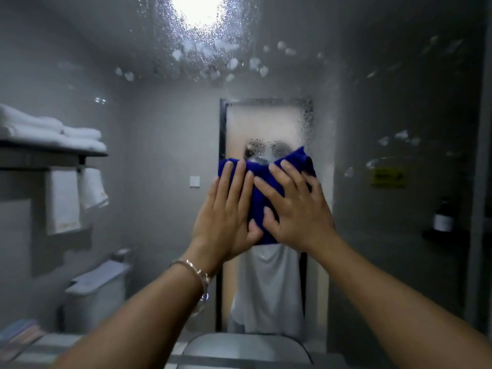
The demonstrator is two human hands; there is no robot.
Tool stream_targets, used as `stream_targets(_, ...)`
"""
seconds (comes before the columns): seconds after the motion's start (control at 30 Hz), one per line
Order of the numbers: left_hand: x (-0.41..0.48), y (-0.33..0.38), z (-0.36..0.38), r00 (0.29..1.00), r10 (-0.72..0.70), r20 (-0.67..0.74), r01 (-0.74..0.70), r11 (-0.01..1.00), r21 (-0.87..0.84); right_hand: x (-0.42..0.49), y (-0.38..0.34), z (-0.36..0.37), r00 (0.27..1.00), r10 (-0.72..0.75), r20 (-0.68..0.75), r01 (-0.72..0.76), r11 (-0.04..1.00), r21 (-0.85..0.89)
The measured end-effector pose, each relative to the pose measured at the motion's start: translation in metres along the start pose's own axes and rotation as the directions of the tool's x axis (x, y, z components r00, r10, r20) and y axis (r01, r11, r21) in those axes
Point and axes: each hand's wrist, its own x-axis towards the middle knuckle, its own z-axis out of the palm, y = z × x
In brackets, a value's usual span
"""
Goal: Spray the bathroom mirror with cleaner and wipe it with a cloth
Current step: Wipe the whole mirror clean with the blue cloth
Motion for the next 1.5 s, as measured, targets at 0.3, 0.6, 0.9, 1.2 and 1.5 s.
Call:
stream_targets(0.3,0.125,-0.030,-0.042,0.993,-0.114,0.039,0.114,0.993,0.001,0.117,0.052,-0.028,0.986,0.155,0.061,-0.149,0.984,-0.096)
stream_targets(0.6,0.094,0.002,-0.017,0.992,-0.099,-0.083,0.092,0.992,-0.083,0.070,0.053,-0.020,0.985,0.174,0.009,-0.174,0.984,-0.035)
stream_targets(0.9,0.057,0.058,-0.001,0.992,-0.082,-0.098,0.068,0.988,-0.139,0.002,0.066,-0.023,0.989,0.147,-0.001,-0.147,0.987,-0.062)
stream_targets(1.2,0.022,0.107,0.013,0.996,-0.058,-0.065,0.048,0.989,-0.143,-0.064,0.074,-0.027,0.989,0.149,0.012,-0.148,0.987,-0.064)
stream_targets(1.5,0.015,0.117,0.012,0.993,0.117,0.011,-0.116,0.990,-0.078,-0.089,0.091,-0.031,0.999,0.037,0.023,-0.035,0.998,-0.061)
